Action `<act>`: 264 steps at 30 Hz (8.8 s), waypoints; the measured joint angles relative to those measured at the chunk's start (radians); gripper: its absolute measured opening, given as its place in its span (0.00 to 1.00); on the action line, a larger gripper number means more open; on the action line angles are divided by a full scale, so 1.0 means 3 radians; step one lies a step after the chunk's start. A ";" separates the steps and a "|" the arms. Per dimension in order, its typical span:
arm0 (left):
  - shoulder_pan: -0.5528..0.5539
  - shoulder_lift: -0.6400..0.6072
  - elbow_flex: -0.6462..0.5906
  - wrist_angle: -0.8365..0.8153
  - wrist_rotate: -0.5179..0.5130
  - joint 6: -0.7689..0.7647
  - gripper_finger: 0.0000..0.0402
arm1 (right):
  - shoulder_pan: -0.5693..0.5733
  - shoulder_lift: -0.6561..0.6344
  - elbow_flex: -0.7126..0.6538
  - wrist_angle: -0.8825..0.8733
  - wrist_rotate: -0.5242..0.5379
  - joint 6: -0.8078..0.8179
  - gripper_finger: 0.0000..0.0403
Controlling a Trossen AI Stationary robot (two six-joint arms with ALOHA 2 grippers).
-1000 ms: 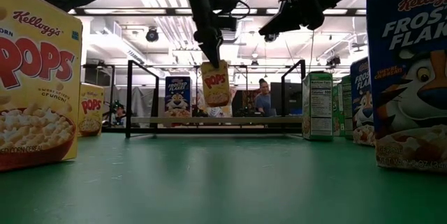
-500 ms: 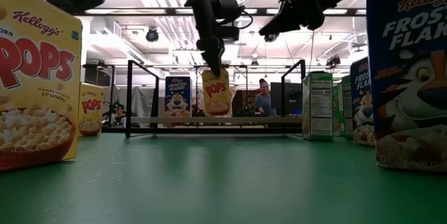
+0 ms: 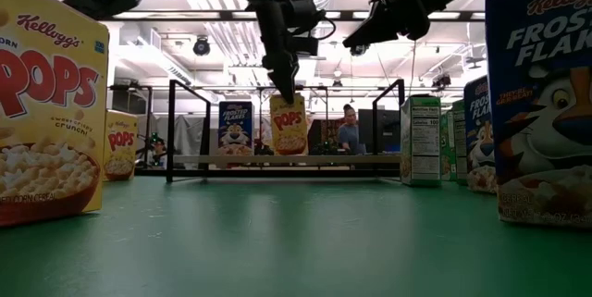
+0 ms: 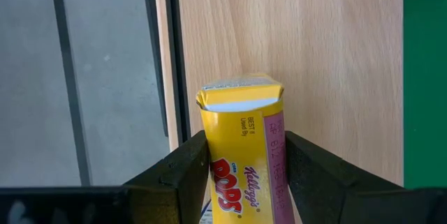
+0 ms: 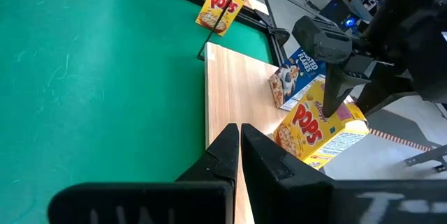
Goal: Stack cereal on shelf
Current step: Put the middle yellow cereal box on the shelf
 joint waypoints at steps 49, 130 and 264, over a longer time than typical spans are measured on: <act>-0.0038 -0.0130 0.0052 0.0240 0.0032 0.0015 0.05 | 0.0000 0.0001 0.0000 -0.0009 -0.0001 0.0040 0.02; -0.0375 -0.1476 -0.2305 0.1953 -0.0141 -0.0915 0.00 | 0.0017 0.0001 0.0000 -0.0492 -0.0004 0.0728 0.02; -0.0255 -0.1281 -0.3203 0.3563 -0.0697 -0.1228 0.00 | 0.0008 0.0001 0.0000 -0.0376 0.0003 0.0453 0.02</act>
